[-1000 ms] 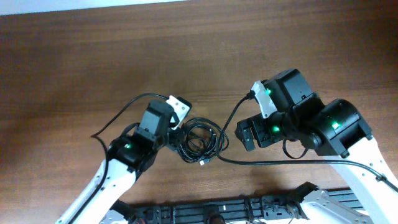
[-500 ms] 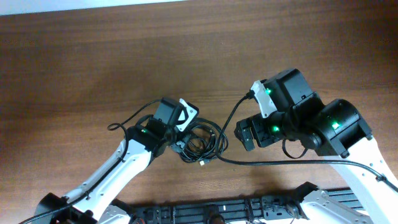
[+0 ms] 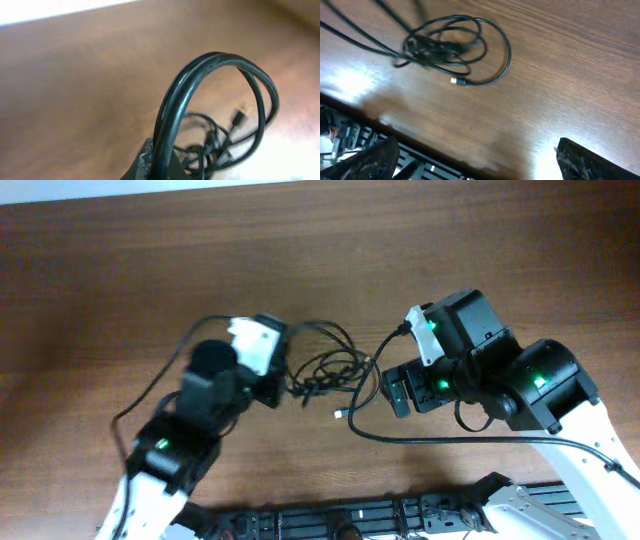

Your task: Untangle cables

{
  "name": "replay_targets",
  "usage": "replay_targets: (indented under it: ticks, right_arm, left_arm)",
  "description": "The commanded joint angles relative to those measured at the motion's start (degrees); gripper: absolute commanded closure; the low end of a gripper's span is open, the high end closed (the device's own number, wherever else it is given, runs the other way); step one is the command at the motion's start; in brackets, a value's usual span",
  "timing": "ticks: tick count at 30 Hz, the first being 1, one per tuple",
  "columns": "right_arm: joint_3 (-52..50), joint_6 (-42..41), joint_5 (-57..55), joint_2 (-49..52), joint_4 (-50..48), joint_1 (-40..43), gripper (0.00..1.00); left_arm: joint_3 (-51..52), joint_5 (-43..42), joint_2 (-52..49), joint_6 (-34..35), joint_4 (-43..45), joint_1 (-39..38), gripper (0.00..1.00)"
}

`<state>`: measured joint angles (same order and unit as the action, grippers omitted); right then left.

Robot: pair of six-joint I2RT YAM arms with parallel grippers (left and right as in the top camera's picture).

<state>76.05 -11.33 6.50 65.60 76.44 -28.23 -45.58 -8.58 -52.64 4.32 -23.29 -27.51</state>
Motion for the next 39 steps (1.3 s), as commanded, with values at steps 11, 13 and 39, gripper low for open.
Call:
replay_targets:
  ticks: [11,13,39]
  right_arm:
    - [-0.31,11.76,4.48,2.58,-0.83,-0.26,0.01]
    - [-0.31,16.74,4.48,3.43,-1.92,-0.26,0.01]
    - [-0.31,25.86,16.06,5.77,-25.38,-0.26,0.53]
  left_arm:
    - [-14.08,-2.19,6.91,2.16,0.26,5.07,1.00]
    - [-16.11,-2.19,6.91,2.54,0.11,5.07,1.00]
    - [-22.05,3.45,6.86,31.17,1.05,5.07,1.00]
